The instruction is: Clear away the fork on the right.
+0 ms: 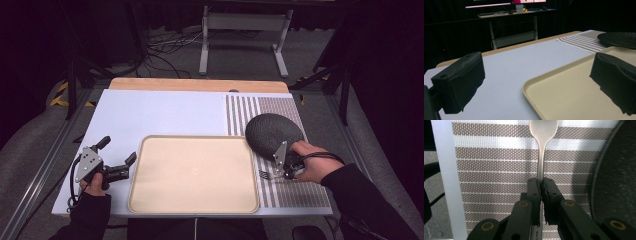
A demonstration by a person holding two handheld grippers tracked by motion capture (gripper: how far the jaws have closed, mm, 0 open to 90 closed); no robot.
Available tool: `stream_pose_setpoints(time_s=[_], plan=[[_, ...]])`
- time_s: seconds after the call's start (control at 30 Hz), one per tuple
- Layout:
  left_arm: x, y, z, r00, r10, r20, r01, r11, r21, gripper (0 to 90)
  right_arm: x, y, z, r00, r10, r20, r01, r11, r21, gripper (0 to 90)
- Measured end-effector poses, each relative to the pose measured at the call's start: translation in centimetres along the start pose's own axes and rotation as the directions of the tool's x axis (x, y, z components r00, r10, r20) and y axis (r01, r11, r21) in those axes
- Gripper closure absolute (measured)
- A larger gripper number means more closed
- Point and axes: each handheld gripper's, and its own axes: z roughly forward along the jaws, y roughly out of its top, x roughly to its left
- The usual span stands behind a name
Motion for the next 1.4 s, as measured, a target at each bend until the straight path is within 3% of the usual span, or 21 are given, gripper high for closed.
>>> stream_pose_setpoints(time_s=[0.27,0.5,0.6,0.67,0.9,0.93,1.1,1.17,1.23,1.27,1.3,1.37,1.4], plan=[[0.0,0.0,0.0,1.0,-0.003,0.0,0.003,1.0,-0.004,0.2,-0.3,0.2,-1.8,0.9973,0.068,0.026,-0.067,0.997,-0.046,84.7],[0.0,0.0,0.0,1.0,-0.003,0.0,0.003,1.0,-0.004,0.2,-0.7,0.7,-3.0,0.9909,0.124,0.052,-0.117,0.986,-0.119,84.7],[0.0,0.0,0.0,1.0,-0.001,-0.001,0.001,1.0,-0.005,0.2,-0.8,1.0,-3.5,0.9857,0.16,0.052,-0.151,0.978,-0.146,84.8],[0.0,0.0,0.0,1.0,-0.003,0.0,0.003,1.0,-0.005,0.2,-0.8,1.1,-3.7,0.9764,0.211,0.048,-0.2,0.965,-0.17,84.7],[0.0,0.0,0.0,1.0,-0.001,0.001,0.001,1.0,-0.003,0.2,-1.2,1.9,-4.0,0.9585,0.282,0.044,-0.263,0.933,-0.244,84.8],[0.0,0.0,0.0,1.0,-0.001,0.001,0.001,1.0,-0.003,0.2,-1.2,1.9,-4.0,0.9585,0.282,0.044,-0.263,0.933,-0.244,84.8],[0.0,0.0,0.0,1.0,-0.003,0.002,0.003,1.0,-0.002,0.2,-1.5,2.7,-4.4,0.935,0.354,0.018,-0.332,0.891,-0.31,84.8],[0.0,0.0,0.0,1.0,-0.003,0.002,0.003,1.0,-0.003,0.2,-1.6,2.8,-4.5,0.9336,0.358,0.014,-0.335,0.886,-0.321,84.8],[0.0,0.0,0.0,1.0,-0.002,0.001,0.002,1.0,-0.005,0.2,-1.6,3.1,-4.7,0.9191,0.394,-0.001,-0.373,0.869,-0.324,84.8],[0.0,0.0,0.0,1.0,-0.002,0.001,0.002,1.0,-0.005,0.2,-1.6,3.4,-4.8,0.9031,0.429,-0.019,-0.411,0.849,-0.332,84.8],[0.0,0.0,0.0,1.0,-0.002,0.001,0.002,1.0,-0.005,0.2,-1.6,3.4,-4.8,0.9031,0.429,-0.019,-0.411,0.849,-0.332,84.8],[0.0,0.0,0.0,1.0,-0.005,0.0,0.005,1.0,-0.006,0.2,-1.6,3.7,-4.9,0.8731,0.484,-0.062,-0.472,0.805,-0.359,84.8],[0.0,0.0,0.0,1.0,-0.005,0.001,0.005,1.0,-0.005,0.2,-1.6,3.8,-5.0,0.8622,0.502,-0.064,-0.489,0.791,-0.368,84.8]])
